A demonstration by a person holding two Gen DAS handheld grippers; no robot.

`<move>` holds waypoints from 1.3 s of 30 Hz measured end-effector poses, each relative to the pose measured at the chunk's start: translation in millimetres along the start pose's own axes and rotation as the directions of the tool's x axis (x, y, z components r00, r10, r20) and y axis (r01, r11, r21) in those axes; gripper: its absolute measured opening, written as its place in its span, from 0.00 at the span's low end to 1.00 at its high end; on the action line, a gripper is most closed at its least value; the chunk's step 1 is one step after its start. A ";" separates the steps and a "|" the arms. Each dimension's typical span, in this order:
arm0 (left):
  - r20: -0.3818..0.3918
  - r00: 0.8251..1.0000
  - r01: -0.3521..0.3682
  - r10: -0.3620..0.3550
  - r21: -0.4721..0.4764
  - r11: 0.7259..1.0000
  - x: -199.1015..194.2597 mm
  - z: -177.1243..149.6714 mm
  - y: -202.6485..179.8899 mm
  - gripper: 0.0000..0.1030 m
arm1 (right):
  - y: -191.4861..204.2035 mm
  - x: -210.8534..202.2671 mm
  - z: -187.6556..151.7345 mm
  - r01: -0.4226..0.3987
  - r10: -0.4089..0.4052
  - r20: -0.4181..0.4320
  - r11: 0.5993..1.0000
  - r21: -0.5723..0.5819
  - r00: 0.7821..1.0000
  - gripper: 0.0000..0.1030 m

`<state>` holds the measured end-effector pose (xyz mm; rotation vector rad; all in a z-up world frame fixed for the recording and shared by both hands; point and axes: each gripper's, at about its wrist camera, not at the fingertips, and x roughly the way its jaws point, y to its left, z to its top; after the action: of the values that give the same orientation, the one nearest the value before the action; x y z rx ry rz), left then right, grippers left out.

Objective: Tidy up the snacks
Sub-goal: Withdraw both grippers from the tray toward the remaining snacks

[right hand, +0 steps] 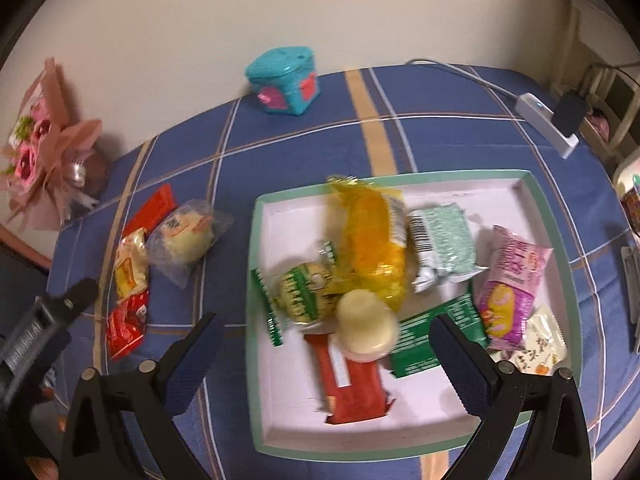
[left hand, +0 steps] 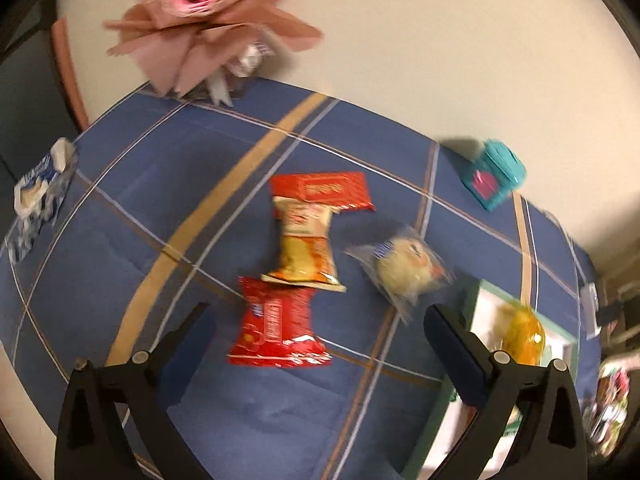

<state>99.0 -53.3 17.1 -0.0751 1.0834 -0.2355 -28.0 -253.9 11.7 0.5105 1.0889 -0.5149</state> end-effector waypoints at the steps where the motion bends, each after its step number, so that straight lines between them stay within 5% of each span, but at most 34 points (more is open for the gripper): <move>1: 0.000 1.000 0.000 0.000 -0.015 1.000 0.4 1.7 5.8 1.00 | 5.7 0.7 -0.8 -0.001 0.001 -0.002 1.000 -0.013 1.000 1.00; 15: -0.029 0.999 -0.049 0.046 -0.110 0.993 16.7 11.6 64.4 1.00 | 81.1 16.2 -14.5 -0.140 0.140 -0.009 0.984 -0.109 0.990 1.00; 24: -0.100 0.994 -0.046 0.032 -0.141 0.989 35.7 12.3 83.0 1.00 | 117.5 37.2 -17.0 -0.165 0.160 -0.046 0.973 -0.159 0.986 1.00; 31: -0.139 0.983 -0.143 0.121 -0.157 0.977 43.6 16.1 110.9 1.00 | 157.3 47.4 -20.2 -0.170 0.162 -0.052 0.956 -0.241 0.985 1.00; 39: -0.196 0.970 -0.189 0.144 -0.233 0.954 57.8 14.1 142.5 1.00 | 194.3 67.0 -25.8 -0.152 0.134 -0.079 0.936 -0.317 0.988 1.00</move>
<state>159.1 71.4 -51.4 -0.1908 1.2866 0.0507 99.6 -97.2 -33.3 0.3140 1.1533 -0.1881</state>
